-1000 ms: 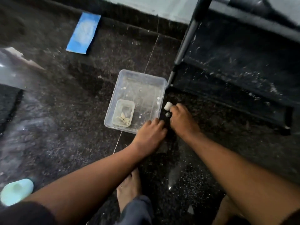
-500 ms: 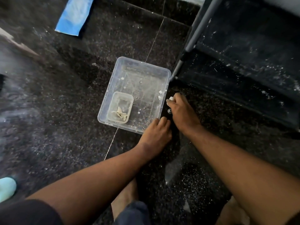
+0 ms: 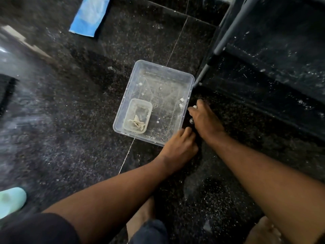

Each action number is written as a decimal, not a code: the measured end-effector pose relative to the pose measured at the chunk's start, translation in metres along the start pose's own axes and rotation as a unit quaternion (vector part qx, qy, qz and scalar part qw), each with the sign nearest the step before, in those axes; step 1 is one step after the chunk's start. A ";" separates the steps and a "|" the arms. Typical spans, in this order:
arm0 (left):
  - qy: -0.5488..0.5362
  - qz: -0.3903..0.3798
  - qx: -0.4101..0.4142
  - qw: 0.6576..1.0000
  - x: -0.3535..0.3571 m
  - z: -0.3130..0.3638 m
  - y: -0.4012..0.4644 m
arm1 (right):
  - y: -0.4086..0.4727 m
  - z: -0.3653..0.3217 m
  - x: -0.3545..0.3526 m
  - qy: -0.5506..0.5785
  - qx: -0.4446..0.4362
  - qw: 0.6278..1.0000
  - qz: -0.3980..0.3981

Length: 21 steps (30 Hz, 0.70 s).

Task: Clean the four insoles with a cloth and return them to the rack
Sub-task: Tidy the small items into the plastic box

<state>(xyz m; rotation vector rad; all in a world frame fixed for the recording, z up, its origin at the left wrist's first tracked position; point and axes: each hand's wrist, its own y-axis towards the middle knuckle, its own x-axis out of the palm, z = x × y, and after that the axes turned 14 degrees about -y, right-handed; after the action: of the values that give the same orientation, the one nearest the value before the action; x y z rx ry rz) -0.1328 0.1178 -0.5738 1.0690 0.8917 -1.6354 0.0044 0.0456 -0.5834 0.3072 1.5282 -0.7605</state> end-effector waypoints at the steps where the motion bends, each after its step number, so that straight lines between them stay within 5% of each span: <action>1: -0.030 0.040 -0.013 0.999 -0.002 0.001 -0.002 | 0.000 -0.001 -0.001 0.007 0.020 1.000 0.005; 6: -0.217 0.165 -0.150 0.950 -0.019 -0.011 -0.031 | -0.002 -0.005 -0.005 -0.029 0.023 0.999 0.020; 10: -0.228 0.225 -0.245 0.915 -0.027 -0.035 -0.055 | -0.008 -0.006 -0.006 -0.027 0.053 0.997 0.049; 17: -0.208 0.125 -0.304 0.921 -0.024 -0.053 -0.065 | -0.022 -0.019 -0.001 -0.003 0.125 0.986 0.114; 21: -0.082 0.093 -0.312 0.942 -0.030 -0.056 -0.055 | -0.032 -0.029 0.000 0.070 0.165 0.972 0.153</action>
<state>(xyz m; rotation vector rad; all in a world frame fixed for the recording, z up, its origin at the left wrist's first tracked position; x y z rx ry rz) -0.1672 0.1935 -0.5610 0.5459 1.0617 -1.1415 -0.0376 0.0402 -0.5762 0.8419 1.4371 -0.7562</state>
